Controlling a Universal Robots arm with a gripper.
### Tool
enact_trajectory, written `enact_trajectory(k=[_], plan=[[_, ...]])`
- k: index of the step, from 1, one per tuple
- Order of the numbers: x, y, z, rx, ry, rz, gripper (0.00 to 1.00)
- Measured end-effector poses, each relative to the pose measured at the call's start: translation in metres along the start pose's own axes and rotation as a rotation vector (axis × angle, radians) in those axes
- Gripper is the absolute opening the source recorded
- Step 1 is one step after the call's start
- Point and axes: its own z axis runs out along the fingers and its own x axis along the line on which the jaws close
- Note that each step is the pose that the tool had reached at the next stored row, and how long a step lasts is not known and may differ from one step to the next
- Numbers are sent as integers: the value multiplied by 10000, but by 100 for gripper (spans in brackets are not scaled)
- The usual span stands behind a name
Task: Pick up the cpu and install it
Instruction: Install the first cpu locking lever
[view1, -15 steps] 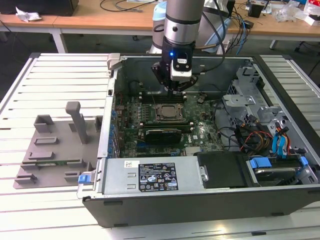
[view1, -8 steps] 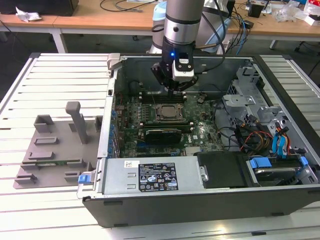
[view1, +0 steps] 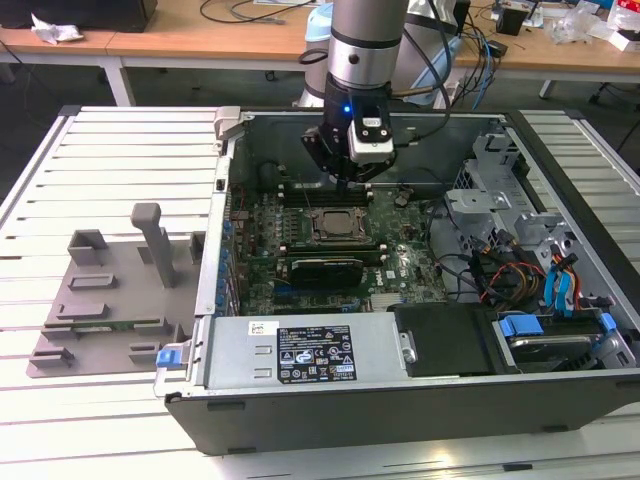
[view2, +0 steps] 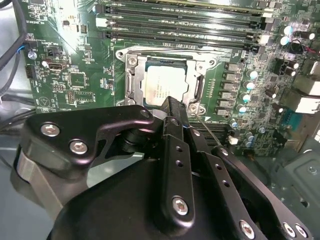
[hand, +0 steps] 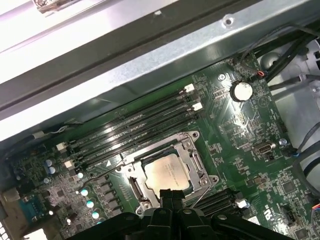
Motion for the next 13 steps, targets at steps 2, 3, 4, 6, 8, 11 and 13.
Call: enact_trajectory(k=[2,3,4,6,8,11,13], plan=[[0,0,0,0,-10,-208,11],[0,0,0,2,-15,-301,11],[0,0,0,3,-39,-797,11],[0,0,0,3,-50,-1030,11],[0,0,0,4,-54,-1136,11],[0,0,0,4,-66,-1387,11],[0,0,0,5,-78,-1613,11]])
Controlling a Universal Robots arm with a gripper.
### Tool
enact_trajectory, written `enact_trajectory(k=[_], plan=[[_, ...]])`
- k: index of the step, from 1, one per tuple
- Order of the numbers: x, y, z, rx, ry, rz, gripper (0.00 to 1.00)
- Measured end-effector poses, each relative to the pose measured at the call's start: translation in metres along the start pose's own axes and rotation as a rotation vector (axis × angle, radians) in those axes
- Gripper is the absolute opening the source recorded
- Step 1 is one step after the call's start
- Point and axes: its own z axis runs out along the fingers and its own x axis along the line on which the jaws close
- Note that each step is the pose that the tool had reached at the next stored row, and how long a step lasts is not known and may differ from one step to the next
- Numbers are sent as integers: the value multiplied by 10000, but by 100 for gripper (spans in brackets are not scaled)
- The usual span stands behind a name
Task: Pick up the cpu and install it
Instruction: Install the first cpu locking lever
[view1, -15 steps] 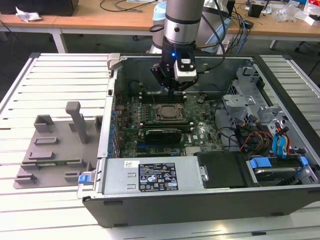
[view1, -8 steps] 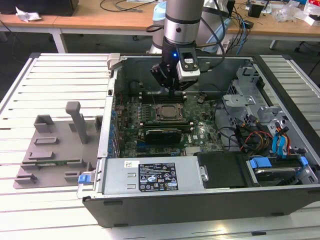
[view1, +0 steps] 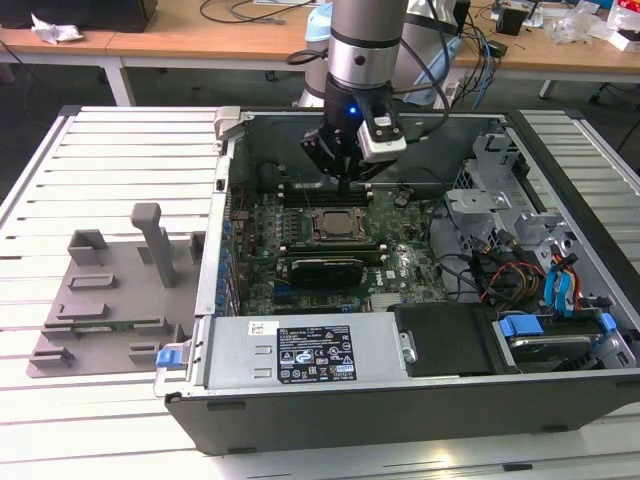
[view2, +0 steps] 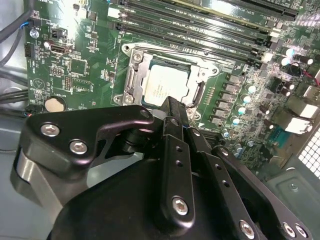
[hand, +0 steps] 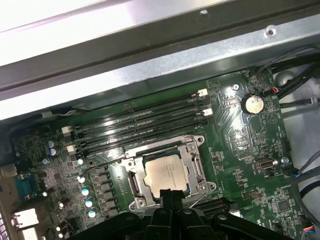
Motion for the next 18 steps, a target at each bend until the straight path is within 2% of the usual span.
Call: enact_trajectory(k=[10,18], plan=[[0,0,0,2,-30,-627,11],[0,0,0,4,-65,-1350,11]])
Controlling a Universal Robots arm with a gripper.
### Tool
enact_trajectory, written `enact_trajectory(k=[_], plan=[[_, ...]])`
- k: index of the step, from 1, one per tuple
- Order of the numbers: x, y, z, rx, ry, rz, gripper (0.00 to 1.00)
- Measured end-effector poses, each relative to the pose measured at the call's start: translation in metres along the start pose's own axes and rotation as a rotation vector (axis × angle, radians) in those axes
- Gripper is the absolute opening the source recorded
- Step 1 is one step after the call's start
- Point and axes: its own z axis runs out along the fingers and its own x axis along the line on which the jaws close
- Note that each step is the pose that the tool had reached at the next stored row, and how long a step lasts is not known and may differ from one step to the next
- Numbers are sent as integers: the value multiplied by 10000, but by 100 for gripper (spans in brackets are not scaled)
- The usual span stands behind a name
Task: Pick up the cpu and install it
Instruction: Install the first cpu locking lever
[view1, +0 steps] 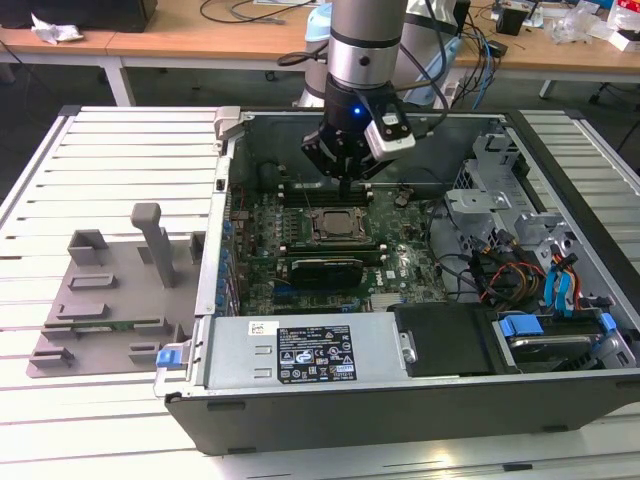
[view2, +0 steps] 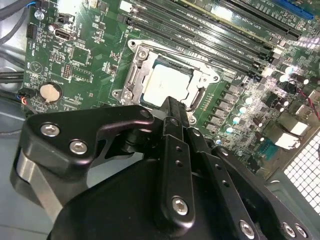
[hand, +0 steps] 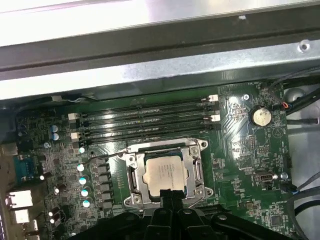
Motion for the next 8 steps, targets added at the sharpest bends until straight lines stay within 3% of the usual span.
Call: enact_trajectory(k=[4,8], plan=[[0,0,0,1,-15,-312,11],[0,0,0,3,-52,-1071,11]])
